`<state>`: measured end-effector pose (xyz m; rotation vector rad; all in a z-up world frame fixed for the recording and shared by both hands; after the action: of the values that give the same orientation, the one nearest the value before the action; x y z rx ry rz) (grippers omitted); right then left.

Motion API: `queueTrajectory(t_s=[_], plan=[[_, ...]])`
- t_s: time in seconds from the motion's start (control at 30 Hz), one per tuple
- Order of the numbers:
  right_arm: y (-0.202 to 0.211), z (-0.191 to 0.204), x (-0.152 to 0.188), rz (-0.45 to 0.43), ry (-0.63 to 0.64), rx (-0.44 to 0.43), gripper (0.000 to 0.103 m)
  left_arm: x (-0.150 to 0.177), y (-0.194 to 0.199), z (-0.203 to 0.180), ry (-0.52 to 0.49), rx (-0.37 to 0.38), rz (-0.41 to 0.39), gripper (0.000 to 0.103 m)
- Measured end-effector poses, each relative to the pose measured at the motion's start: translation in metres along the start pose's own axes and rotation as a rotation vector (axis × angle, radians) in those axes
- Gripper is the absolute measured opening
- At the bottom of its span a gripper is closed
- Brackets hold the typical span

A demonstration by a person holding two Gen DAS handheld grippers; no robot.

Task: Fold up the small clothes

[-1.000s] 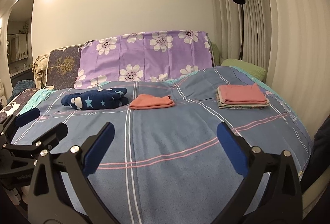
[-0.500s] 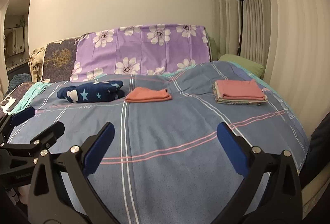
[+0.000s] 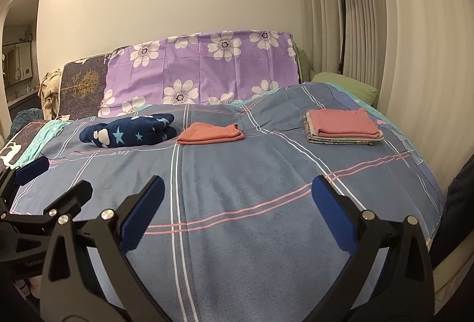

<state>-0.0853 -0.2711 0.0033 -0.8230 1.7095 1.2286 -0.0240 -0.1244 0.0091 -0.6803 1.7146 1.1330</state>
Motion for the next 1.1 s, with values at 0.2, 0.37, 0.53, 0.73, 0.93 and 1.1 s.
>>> queueTrajectory(t_s=[0.2, 0.37, 0.53, 0.73, 0.93, 1.1], plan=[[0.0002, 0.0002, -0.0002, 0.000, 0.001, 0.001, 0.101, -0.0002, 0.0004, -0.0012, -0.006, -0.001, -0.003, 0.101], [0.0000, -0.0007, 0.0003, 0.002, 0.000, 0.003, 0.101, 0.0007, 0.0010, -0.0025, -0.009, 0.000, 0.000, 0.101], [-0.0009, -0.0013, -0.0004, 0.003, 0.003, 0.001, 0.101, 0.0015, 0.0014, -0.0040, -0.013, 0.006, 0.000, 0.101], [-0.0004, -0.0025, 0.0002, 0.001, 0.005, -0.003, 0.101, 0.0026, 0.0014, -0.0043, -0.018, 0.003, 0.009, 0.101], [-0.0024, -0.0022, 0.0008, 0.004, 0.002, -0.009, 0.101, 0.0017, 0.0023, -0.0029, -0.018, -0.008, 0.010, 0.101], [-0.0035, 0.0002, 0.0004, 0.006, 0.015, -0.013, 0.101, 0.0032, 0.0028, -0.0025, -0.020, -0.009, 0.013, 0.101]])
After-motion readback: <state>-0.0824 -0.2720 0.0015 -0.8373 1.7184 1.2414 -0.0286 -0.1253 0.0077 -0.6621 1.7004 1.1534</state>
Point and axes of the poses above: each gripper's, at about its wrist camera, not at the fingertips, and y roughly against the way its jaws point, z to its left, x to its underside, the point moved 7 cm from there along -y, roughly the way its jaws point, and after that the axes turned 11 degrees about y, right-handed, at the moved point
